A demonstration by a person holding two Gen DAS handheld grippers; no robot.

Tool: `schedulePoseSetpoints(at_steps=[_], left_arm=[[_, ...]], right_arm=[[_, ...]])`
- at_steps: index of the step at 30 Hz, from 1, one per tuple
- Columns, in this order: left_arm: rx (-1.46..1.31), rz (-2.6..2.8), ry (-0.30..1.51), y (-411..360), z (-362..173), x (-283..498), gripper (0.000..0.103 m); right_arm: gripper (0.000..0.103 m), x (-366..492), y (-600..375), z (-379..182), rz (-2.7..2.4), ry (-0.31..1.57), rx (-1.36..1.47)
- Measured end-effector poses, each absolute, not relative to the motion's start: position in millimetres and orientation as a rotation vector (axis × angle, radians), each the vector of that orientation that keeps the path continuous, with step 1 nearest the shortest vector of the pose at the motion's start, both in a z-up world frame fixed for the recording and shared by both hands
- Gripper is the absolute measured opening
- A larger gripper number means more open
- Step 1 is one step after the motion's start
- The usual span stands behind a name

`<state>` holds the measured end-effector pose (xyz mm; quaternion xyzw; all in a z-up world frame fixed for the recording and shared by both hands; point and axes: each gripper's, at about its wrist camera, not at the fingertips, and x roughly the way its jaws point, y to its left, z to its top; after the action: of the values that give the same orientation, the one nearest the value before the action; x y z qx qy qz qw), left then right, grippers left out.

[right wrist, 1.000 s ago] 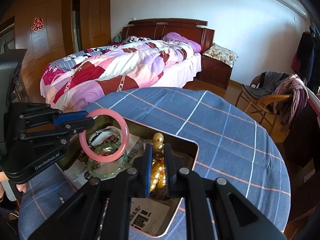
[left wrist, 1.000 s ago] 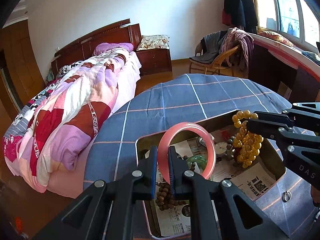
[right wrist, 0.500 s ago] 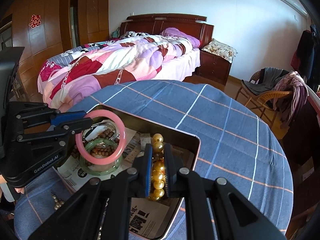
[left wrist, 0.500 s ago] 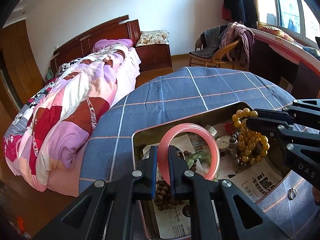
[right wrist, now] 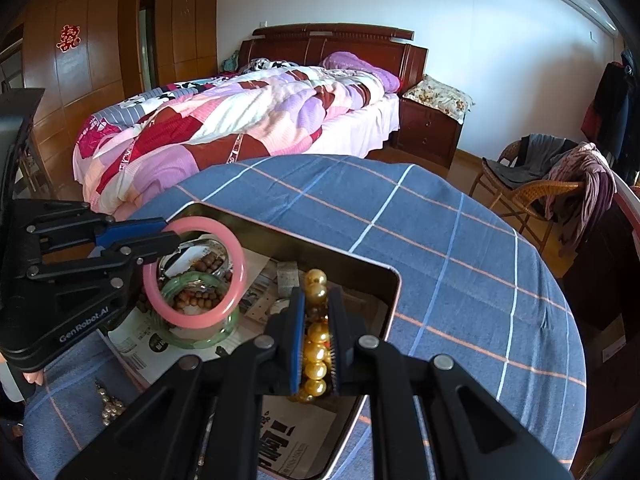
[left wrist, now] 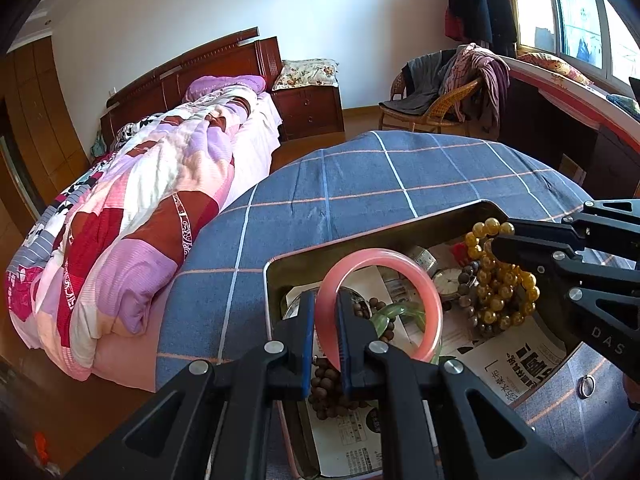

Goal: Organize jewelry
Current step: 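Lower pink bangle and gold beads into the tin and open both tools, then withdraw both tools from the tin toward the pearl necklace and ring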

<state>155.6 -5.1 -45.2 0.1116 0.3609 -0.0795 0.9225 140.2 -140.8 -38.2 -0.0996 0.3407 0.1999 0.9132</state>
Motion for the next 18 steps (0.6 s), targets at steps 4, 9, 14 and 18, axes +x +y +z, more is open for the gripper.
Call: schedulePoseSetpoints(at_steps=[4, 9, 14, 18], left_arm=[[0.228, -0.164, 0.743, -4.4, -45.4, 155.8, 0.01], [0.211, -0.16, 0.728, -3.3, -43.2, 151.6, 0.011], [0.217, -0.129, 0.683, -3.3, -38.7, 142.6, 0.061], [0.221, -0.128, 0.686, -2.3, -39.1, 143.6, 0.061]], right_arm=[[0.013, 140.6, -142.0, -39.1, 0.412, 0.704, -0.206], [0.018, 136.8, -142.4, -40.8, 0.401, 0.682, -0.225], [0.042, 136.4, -147.0, -42.8, 0.386, 0.683, -0.205], [0.043, 135.7, -146.4, -42.6, 0.38, 0.682, -0.207]])
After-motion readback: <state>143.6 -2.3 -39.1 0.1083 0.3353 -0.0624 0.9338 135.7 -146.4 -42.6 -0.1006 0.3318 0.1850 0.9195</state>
